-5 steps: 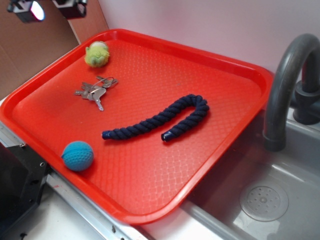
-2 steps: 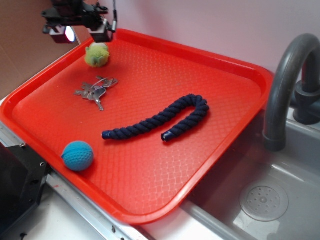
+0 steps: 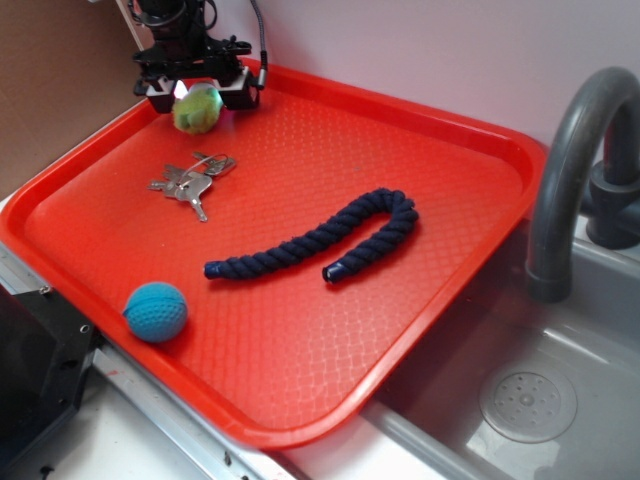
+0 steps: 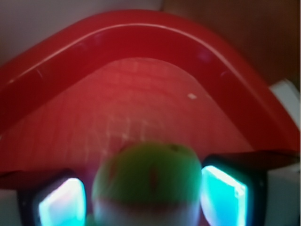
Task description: Grab the green animal.
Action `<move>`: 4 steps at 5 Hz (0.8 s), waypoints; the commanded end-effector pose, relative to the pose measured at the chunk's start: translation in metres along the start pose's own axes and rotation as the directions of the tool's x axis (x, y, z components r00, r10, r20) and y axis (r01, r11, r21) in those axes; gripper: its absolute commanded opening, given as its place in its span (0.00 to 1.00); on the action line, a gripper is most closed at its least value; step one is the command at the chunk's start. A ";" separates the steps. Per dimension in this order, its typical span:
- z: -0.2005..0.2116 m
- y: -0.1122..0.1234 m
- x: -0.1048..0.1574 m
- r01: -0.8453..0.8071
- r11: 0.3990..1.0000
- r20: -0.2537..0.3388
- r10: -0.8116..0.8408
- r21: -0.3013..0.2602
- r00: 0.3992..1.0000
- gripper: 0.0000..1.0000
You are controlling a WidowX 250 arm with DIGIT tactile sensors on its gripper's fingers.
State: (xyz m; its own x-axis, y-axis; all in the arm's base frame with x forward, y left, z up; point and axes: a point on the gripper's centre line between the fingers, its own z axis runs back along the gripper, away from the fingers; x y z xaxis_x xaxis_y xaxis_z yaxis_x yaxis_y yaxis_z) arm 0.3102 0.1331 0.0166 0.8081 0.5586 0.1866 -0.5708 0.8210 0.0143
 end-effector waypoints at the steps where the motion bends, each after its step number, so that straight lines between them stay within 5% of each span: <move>1: 0.006 0.002 -0.004 0.043 0.998 -0.016 -0.044 -0.042 0.999 0.00; 3: 0.038 0.013 0.010 -0.014 0.998 0.038 0.016 -0.059 0.999 0.00; 4: 0.088 0.013 0.018 -0.016 0.996 0.069 0.022 -0.084 0.997 0.00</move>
State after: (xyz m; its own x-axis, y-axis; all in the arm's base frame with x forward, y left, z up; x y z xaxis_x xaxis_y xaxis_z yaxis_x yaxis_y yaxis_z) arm 0.3029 0.1304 0.0812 0.8081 0.5615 0.1781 -0.5602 0.8260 -0.0619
